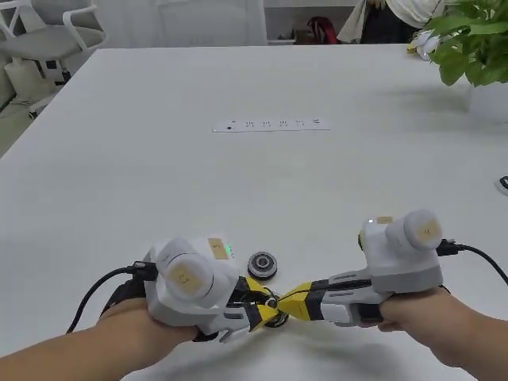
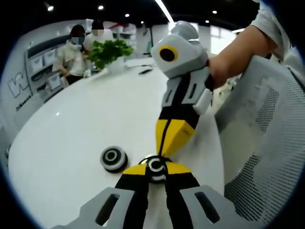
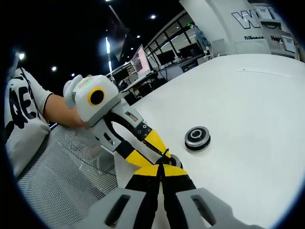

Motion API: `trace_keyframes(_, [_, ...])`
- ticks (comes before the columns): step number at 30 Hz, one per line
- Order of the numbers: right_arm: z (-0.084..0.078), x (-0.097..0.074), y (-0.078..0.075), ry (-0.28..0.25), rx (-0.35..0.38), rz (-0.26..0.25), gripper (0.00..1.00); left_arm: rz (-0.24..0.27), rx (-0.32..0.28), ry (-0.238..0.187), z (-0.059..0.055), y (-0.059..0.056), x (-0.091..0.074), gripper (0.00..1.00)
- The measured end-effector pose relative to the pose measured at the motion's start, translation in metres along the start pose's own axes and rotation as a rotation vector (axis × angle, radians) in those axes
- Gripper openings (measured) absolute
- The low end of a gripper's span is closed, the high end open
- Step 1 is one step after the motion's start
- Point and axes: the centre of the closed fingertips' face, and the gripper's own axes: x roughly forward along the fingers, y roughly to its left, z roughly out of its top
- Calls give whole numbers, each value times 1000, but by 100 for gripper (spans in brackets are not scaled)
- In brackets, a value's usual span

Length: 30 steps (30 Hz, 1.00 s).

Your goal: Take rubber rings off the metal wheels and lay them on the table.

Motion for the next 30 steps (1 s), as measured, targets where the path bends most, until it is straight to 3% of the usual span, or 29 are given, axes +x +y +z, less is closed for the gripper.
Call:
trace_keyframes(6, [-1,-2,-7,-10,20,-30,0,-11,23,-13,0,0,0,13])
trace_keyframes(17, [-1,-2,-8,-8,10,-32,0,-29,18,-31,1,-1,-1,14])
trace_keyframes(22, [-1,-2,-8,-9,1,-33,0,-37,-11,-35,1,1,-5,18])
trace_keyframes(30, [1,-2,-7,-11,-2,-29,0,-55,3,-47,5,-3,-11,25])
